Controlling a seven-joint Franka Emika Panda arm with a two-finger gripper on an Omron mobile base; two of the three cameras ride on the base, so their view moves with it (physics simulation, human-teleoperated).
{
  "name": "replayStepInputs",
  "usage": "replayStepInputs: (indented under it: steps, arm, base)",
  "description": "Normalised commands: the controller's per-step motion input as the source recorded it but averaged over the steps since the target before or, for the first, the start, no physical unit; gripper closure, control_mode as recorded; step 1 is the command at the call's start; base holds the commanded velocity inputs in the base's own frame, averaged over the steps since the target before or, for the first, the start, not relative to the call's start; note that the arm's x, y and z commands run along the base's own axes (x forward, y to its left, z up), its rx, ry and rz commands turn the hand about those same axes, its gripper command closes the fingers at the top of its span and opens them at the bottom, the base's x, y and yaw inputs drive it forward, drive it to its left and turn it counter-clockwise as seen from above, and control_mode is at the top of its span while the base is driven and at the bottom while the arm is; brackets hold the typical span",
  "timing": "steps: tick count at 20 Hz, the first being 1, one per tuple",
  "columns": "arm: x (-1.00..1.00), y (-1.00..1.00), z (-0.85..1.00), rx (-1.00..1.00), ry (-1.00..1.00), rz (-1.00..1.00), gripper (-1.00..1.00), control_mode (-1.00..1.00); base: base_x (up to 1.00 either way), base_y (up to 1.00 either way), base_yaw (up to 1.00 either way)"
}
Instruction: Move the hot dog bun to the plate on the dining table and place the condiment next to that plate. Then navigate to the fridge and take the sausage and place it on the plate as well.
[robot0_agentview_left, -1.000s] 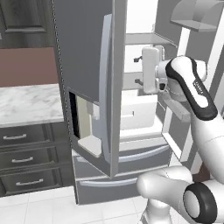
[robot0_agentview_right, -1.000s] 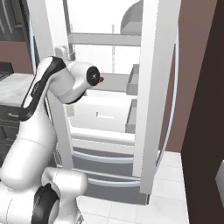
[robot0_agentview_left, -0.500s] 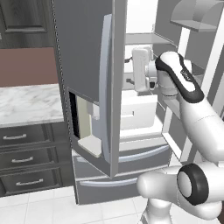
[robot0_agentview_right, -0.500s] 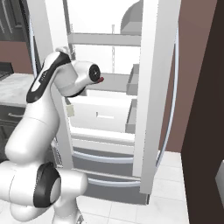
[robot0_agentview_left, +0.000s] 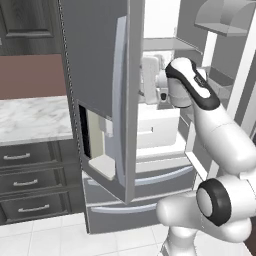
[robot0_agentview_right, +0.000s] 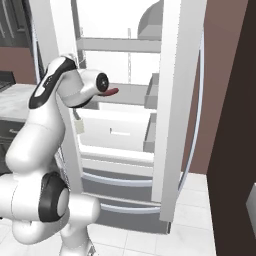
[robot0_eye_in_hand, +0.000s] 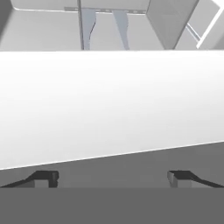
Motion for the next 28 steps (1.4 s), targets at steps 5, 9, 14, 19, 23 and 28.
replayStepInputs:
  steps: [5, 9, 14, 19, 23, 28]
  arm:
    - [-0.02, 0.46, 0.0, 0.0, 0.0, 0.0, -1.0, -1.0]
    - [-0.11, 0.56, 0.0, 0.0, 0.0, 0.0, -1.0, -1.0]
    - [-0.17, 0.63, 0.0, 0.0, 0.0, 0.0, -1.0, -1.0]
    - [-0.13, 0.64, 0.0, 0.0, 0.0, 0.0, -1.0, -1.0]
    - [-0.02, 0.67, -0.01, 0.0, 0.01, 0.0, -1.0, -1.0]
    - [0.0, 0.68, -0.03, 0.0, 0.06, 0.0, -1.0, -1.0]
  base:
    - [0.0, 0.0, 0.0]
    - [0.0, 0.0, 0.0]
    - [0.0, 0.0, 0.0]
    - [0.0, 0.0, 0.0]
    - [0.0, 0.0, 0.0]
    - [0.0, 0.0, 0.0]
